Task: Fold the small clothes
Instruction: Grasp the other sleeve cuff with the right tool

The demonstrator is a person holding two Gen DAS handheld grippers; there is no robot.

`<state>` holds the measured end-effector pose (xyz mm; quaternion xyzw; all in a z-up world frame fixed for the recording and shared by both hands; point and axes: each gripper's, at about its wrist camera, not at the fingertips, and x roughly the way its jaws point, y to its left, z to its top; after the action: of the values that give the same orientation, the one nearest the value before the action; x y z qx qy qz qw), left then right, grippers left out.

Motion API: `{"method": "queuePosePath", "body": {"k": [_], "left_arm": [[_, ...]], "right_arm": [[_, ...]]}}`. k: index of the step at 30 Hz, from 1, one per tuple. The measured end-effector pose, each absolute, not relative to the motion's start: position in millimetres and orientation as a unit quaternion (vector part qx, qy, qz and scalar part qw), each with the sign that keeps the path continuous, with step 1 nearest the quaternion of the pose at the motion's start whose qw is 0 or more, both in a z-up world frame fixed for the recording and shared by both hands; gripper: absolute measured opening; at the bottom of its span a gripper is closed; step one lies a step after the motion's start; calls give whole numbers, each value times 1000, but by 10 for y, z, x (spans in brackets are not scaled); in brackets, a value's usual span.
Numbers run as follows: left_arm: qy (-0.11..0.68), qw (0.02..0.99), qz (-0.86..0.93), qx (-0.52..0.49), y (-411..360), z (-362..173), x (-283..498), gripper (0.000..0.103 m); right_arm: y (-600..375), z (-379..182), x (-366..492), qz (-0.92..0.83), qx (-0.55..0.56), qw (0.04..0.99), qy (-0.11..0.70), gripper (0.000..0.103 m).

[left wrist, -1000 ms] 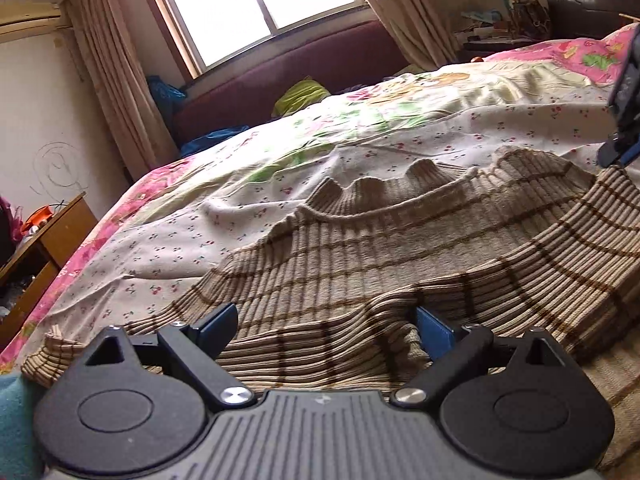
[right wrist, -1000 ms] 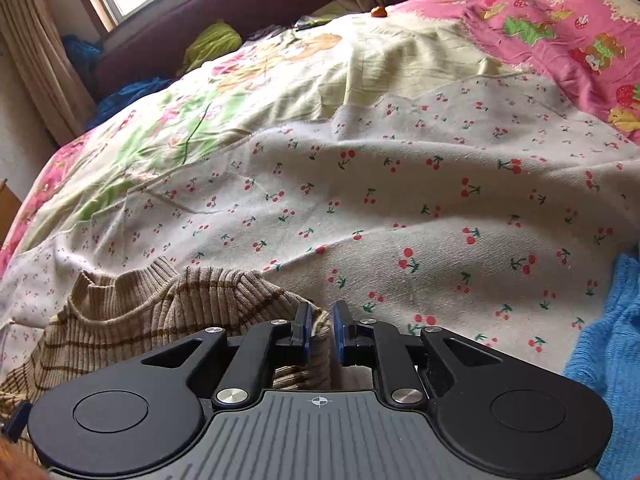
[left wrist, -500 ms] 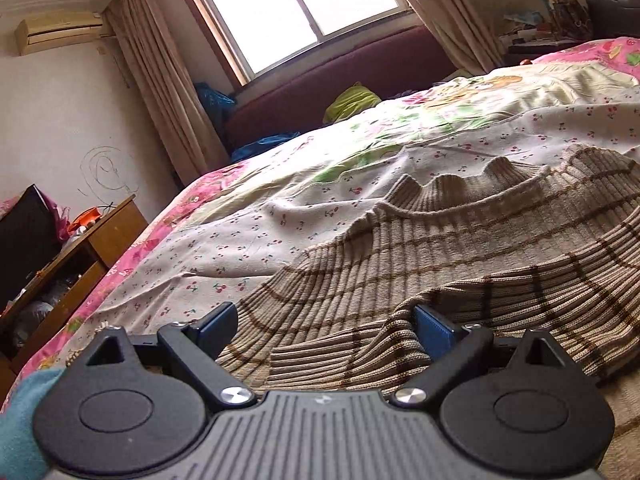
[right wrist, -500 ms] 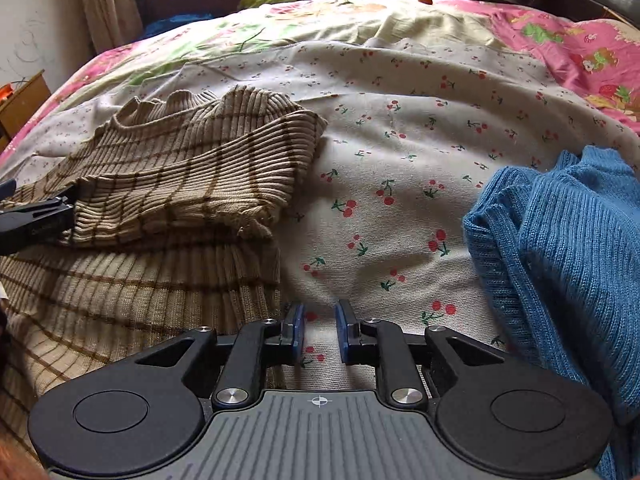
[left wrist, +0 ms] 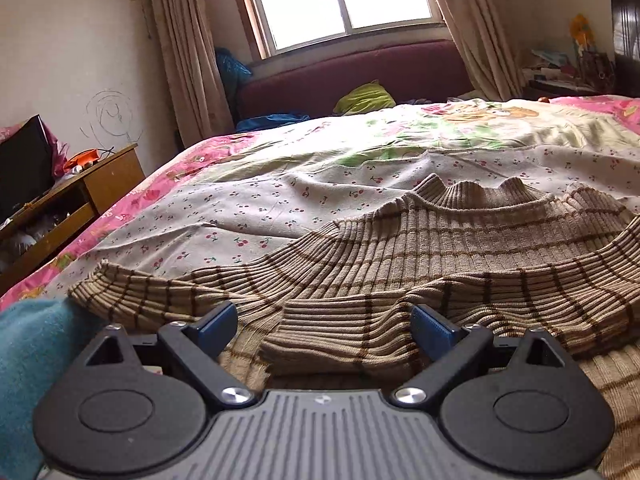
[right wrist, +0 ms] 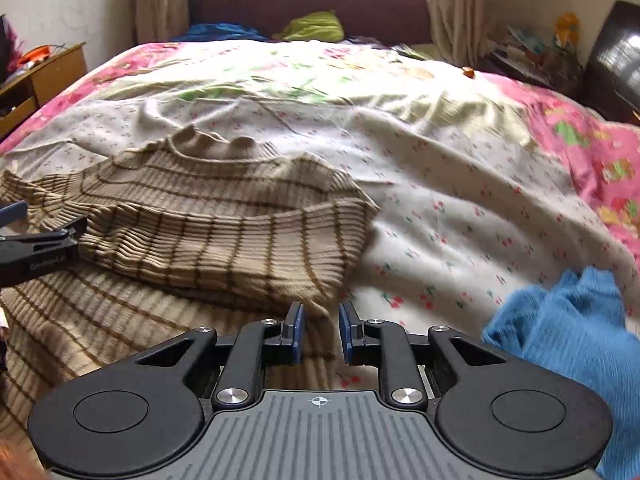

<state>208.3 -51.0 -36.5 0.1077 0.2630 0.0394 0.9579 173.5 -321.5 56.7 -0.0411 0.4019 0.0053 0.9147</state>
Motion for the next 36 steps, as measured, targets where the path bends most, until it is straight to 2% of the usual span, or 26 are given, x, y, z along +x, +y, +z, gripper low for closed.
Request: {"method": "queuePosePath", "body": {"k": [10, 16, 18, 21, 24, 26, 31, 36], "left_arm": [[287, 957, 43, 21, -39, -459, 1956, 103], [303, 953, 19, -10, 109, -541, 2002, 103], [308, 951, 14, -21, 157, -557, 2020, 103], [312, 950, 8, -31, 203, -572, 2039, 103], [308, 951, 5, -36, 223, -559, 2035, 103], [306, 951, 5, -38, 236, -548, 2028, 103], [303, 952, 8, -44, 258, -539, 2013, 103], [299, 954, 10, -38, 243, -537, 2004, 103]], "right_arm": [[-1908, 524, 2718, 188, -82, 887, 414, 20], [-1240, 246, 3198, 255, -124, 854, 436, 26], [-1107, 129, 3257, 271, -154, 835, 454, 32], [-1023, 45, 3258, 268, -178, 832, 452, 32], [-1023, 97, 3246, 268, -159, 830, 463, 10], [-1041, 163, 3228, 257, -153, 836, 459, 2], [-1169, 312, 3302, 222, -116, 861, 444, 2], [-1138, 211, 3421, 195, -116, 865, 447, 2]]}}
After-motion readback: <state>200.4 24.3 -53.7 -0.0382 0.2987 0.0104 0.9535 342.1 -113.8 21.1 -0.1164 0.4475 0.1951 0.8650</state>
